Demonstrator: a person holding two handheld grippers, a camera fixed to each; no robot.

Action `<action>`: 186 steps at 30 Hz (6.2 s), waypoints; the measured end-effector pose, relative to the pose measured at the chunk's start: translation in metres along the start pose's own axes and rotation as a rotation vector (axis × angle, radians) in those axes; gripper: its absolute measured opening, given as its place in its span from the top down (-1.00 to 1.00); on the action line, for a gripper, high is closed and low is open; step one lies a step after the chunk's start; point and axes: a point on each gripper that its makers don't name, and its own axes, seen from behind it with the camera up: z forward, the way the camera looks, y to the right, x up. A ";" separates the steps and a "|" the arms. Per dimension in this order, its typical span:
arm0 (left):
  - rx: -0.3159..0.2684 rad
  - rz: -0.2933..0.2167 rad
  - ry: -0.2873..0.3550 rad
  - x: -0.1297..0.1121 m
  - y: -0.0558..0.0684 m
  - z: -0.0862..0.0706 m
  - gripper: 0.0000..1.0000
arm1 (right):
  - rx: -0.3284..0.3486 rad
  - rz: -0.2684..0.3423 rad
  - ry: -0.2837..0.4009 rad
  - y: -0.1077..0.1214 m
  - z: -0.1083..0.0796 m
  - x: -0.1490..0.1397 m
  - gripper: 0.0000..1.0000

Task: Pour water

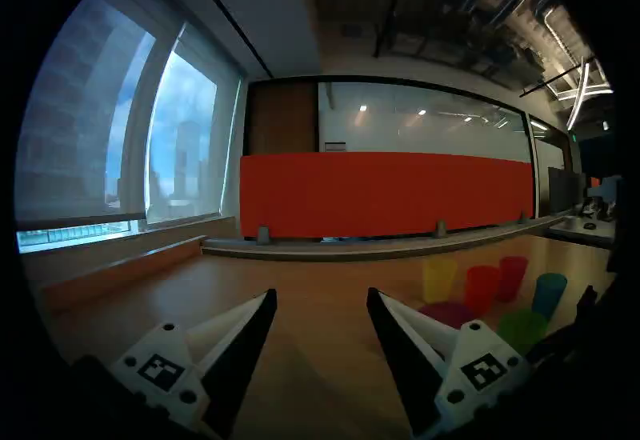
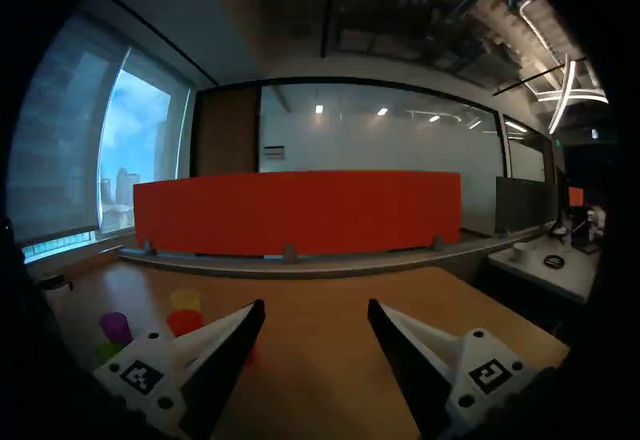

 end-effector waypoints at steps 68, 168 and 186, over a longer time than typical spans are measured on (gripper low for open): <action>-0.006 -0.003 -0.018 -0.008 0.000 0.000 -0.66 | 0.045 -0.086 0.146 -0.004 0.002 -0.015 -0.99; -0.006 -0.003 -0.018 -0.008 0.001 0.001 -0.65 | 0.011 -0.026 0.057 0.009 0.024 -0.076 -0.99; -0.006 -0.003 -0.017 -0.009 0.000 0.002 -0.66 | 0.011 -0.026 0.057 0.009 0.024 -0.077 -1.00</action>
